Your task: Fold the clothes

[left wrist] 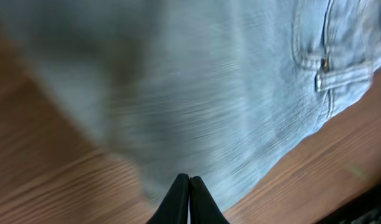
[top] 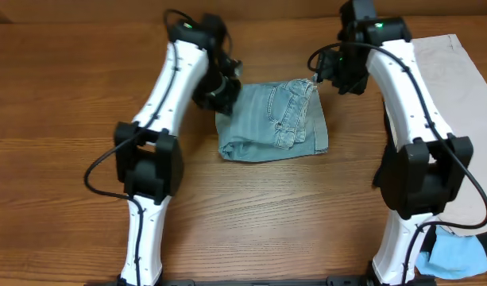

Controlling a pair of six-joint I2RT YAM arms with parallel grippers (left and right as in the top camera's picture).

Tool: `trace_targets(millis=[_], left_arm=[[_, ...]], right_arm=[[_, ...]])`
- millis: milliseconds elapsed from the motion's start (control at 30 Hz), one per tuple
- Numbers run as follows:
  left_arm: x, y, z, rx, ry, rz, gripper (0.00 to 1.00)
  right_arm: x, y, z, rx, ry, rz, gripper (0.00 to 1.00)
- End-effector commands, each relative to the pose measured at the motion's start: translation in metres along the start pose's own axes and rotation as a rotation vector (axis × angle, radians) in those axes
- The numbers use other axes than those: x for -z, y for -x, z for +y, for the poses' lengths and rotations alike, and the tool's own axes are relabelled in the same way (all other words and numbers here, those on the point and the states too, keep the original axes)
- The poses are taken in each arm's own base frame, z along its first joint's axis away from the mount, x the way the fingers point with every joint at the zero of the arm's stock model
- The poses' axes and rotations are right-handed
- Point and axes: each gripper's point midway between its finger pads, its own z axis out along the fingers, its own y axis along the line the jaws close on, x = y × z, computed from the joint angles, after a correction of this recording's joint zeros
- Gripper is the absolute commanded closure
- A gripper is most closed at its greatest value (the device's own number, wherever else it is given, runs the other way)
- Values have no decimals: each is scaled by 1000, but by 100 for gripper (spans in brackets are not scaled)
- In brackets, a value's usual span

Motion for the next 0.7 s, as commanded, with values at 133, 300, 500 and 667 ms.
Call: trace_targets(millis=[133,300,500,667], left_arm=[[-41,-12,-28,-104,32,49,96],[-72,-13,-6,-64,138,46,96],[-96,-27,20,-48,221,81,96],[-74,-28,77,-43,535,89,93]], right_arm=[[8,5,-2,8,12,-17,33],[8,5,-2,8,13,-19,33],[8,6,-2,8,14,-20,33],[8,6,-2,8,14,-21,33]])
